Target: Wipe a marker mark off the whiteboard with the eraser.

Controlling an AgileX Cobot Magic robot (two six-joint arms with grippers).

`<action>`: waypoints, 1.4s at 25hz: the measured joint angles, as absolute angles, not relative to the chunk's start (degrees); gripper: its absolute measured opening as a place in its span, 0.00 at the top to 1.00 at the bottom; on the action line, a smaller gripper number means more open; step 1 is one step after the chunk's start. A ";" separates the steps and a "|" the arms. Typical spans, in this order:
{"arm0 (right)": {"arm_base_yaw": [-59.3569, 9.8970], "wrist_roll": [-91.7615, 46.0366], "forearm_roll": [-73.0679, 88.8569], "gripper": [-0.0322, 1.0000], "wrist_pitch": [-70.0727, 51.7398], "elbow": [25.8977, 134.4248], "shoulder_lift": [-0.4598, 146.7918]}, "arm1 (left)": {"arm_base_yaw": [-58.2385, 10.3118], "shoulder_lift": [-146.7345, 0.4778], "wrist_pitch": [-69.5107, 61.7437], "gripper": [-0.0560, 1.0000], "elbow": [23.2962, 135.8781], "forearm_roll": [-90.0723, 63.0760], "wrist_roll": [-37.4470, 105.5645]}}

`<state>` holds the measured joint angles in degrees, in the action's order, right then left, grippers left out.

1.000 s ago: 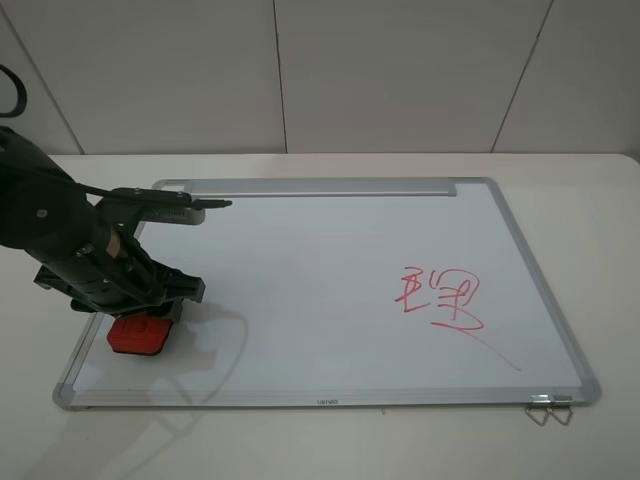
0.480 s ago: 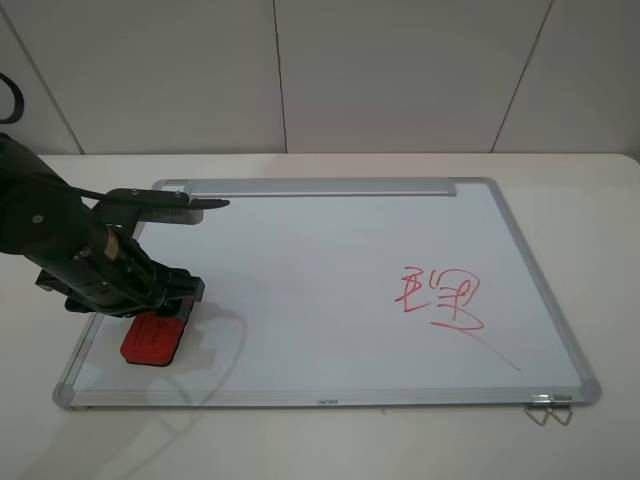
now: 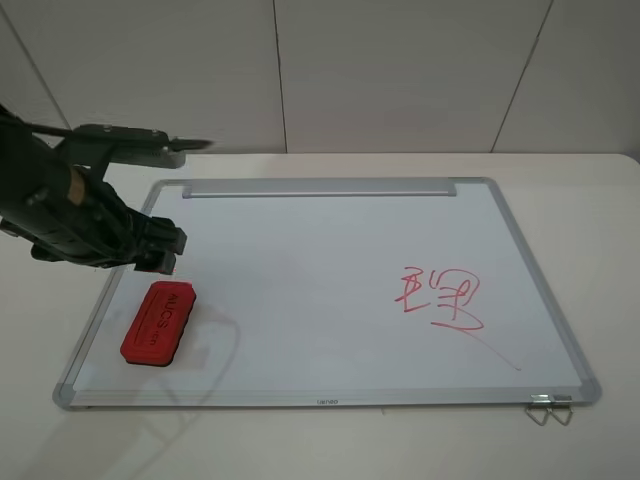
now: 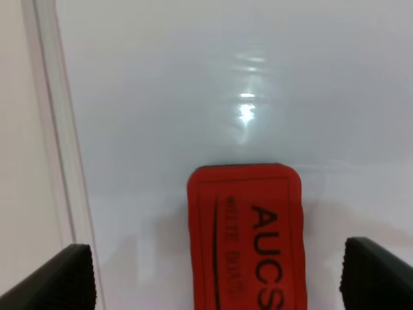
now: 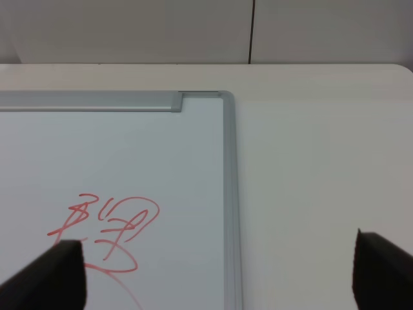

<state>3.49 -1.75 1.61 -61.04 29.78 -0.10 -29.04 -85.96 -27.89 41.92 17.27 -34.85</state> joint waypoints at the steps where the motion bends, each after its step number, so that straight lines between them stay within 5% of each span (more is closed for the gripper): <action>1: 3.49 -1.75 1.61 0.28 -61.04 29.78 -0.10 | -29.04 -84.06 -29.54 0.22 42.87 17.84 -34.40; 17: 3.49 -1.75 1.61 0.28 -61.04 29.78 -0.10 | -25.71 -46.28 -56.47 0.22 48.84 12.81 -21.87; 35: 3.49 -1.75 1.61 0.28 -61.04 29.78 -0.10 | -25.71 -10.24 -68.22 0.22 43.80 7.33 -12.79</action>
<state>3.49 -1.75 1.61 -61.04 29.78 -0.10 -25.71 -10.24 -68.22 43.80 7.33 -12.79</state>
